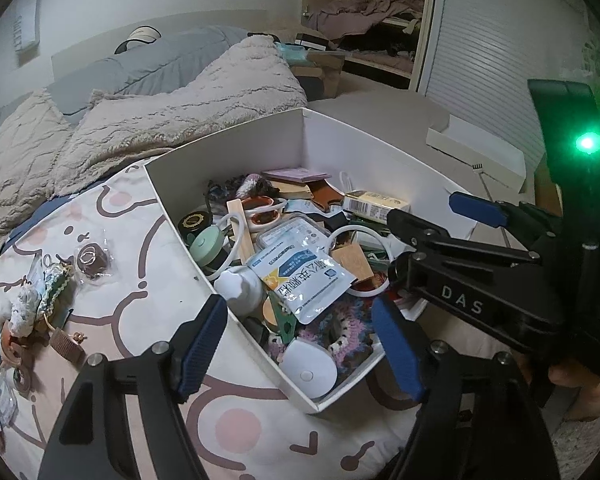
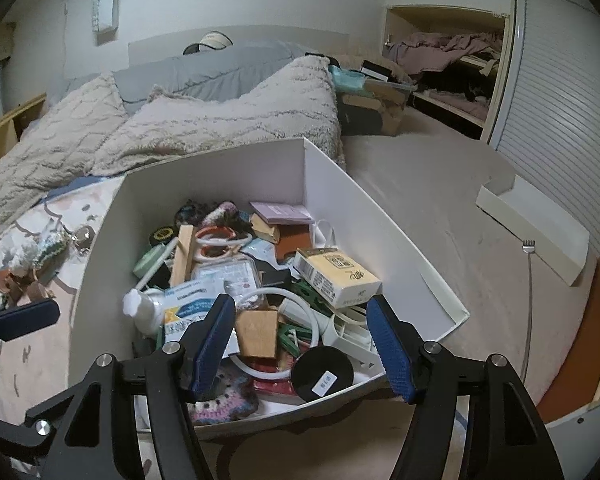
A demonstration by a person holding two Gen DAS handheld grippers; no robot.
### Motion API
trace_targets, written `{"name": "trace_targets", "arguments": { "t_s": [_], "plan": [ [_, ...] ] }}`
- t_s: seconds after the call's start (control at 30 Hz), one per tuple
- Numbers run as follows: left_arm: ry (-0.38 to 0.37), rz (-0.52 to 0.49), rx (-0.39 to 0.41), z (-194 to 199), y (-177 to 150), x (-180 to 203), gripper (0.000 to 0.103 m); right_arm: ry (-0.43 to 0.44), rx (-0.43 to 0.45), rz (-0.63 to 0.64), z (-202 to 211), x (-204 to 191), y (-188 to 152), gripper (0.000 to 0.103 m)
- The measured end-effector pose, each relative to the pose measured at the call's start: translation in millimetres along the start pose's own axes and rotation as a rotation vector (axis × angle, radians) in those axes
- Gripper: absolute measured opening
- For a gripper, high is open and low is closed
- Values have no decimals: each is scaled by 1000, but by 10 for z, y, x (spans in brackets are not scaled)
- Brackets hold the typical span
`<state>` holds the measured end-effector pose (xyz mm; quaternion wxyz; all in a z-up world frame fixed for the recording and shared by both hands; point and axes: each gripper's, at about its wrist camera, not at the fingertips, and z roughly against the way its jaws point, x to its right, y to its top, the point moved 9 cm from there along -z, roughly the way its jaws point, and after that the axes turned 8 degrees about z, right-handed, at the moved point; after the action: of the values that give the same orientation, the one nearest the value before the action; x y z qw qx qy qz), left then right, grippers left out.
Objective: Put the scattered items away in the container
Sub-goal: 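Lift both tools up and back away from the SHOES box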
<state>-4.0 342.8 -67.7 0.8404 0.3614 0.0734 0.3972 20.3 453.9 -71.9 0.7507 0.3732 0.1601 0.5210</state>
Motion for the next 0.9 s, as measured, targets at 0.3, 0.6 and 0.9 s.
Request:
{"name": "trace_targets", "arguments": {
  "t_s": [0.3, 0.6, 0.9],
  "plan": [
    [-1, 36, 67, 253, 40, -98, 78, 17, 78, -32, 228, 20, 82, 68],
    [12, 71, 164, 582, 84, -247, 95, 44, 152, -37, 515, -69, 139, 68],
    [49, 78, 276, 942, 73, -331, 103, 43, 219, -30, 805, -134, 123, 80]
  ]
}}
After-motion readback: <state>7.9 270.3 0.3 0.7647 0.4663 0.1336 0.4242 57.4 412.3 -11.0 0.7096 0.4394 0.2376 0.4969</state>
